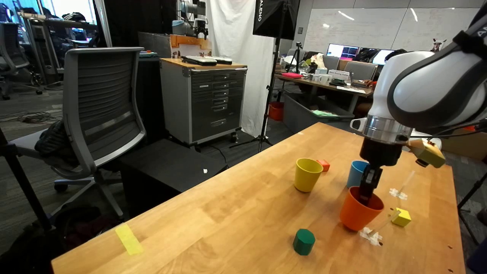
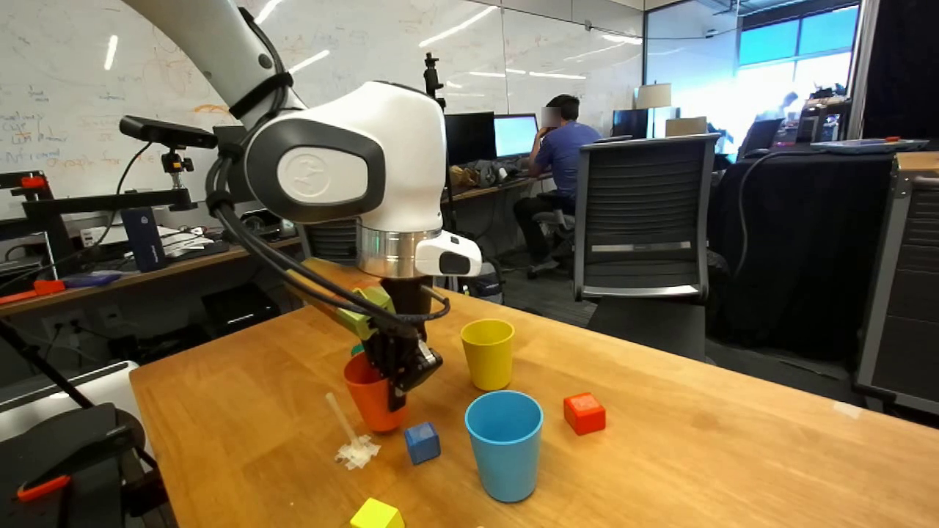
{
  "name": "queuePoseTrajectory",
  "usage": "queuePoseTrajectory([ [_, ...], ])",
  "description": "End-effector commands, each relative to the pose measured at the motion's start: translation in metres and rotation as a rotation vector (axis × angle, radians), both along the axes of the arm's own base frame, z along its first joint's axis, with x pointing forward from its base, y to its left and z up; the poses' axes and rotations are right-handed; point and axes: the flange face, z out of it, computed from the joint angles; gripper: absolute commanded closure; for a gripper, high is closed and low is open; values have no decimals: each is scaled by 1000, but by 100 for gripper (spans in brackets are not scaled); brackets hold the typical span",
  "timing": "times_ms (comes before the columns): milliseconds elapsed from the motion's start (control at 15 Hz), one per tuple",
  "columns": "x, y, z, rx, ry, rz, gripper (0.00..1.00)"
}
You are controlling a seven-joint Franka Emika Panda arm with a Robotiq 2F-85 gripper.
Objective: Pick up the orange cup and put it inside the blue cup, then pick up the yellow cup and put it inside the orange cup
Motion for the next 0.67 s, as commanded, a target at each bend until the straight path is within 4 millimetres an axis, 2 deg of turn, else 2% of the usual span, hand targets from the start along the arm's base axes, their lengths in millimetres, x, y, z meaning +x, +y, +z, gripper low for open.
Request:
queuePoseTrajectory([
  [0,7,-11,31,54,-42,-23,95],
  [267,11,-36,61,70,-96,-91,95],
  [400,14,-55,81,77,-104,-142,96],
  [600,19,-96,114,75,-113,-238,96],
])
